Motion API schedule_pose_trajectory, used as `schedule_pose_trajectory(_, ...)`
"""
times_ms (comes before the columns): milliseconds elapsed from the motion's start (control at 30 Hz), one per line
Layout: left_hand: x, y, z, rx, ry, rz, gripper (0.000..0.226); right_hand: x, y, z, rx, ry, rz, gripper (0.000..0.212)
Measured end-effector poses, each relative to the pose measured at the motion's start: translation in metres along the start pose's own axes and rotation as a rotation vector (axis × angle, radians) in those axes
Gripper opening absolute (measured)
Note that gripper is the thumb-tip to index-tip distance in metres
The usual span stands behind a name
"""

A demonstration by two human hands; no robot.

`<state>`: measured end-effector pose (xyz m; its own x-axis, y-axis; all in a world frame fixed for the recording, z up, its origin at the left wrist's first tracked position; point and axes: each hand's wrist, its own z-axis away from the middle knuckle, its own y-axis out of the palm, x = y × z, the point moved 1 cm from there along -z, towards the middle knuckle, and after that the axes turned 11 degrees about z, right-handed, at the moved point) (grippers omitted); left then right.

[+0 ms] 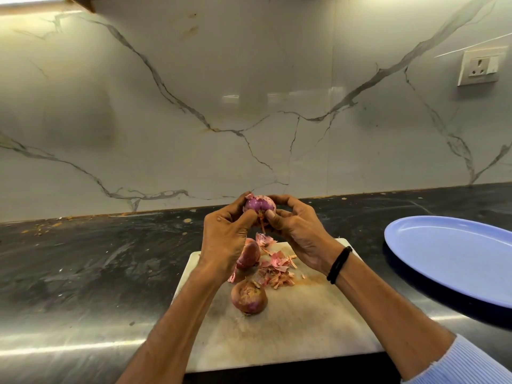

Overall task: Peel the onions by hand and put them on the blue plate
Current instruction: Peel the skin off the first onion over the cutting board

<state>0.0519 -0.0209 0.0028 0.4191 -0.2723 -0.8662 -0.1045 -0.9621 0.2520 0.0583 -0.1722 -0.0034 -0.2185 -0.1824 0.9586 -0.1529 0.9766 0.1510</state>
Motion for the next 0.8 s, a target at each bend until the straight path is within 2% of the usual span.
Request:
schedule_pose_trajectory(333, 0.0003, 0.0006, 0.0014, -0.01, 0.043, -0.067, 0.032, 0.0057, -0.0036, 0.0004, -0.006, -0.048, -0.081, 0.028)
schedule_pose_trajectory(633, -0.0029, 0.0054, 0.0023, 0.031, 0.014, 0.008, 0.023, 0.0027, -0.0019, 0.0006, -0.012, -0.057, 0.013, 0.028)
schedule_pose_trajectory(800, -0.0024, 0.0016, 0.0036, 0.039, 0.115, -0.132, 0.02, 0.0011, -0.0011, -0.0006, -0.011, -0.07, 0.064, 0.032)
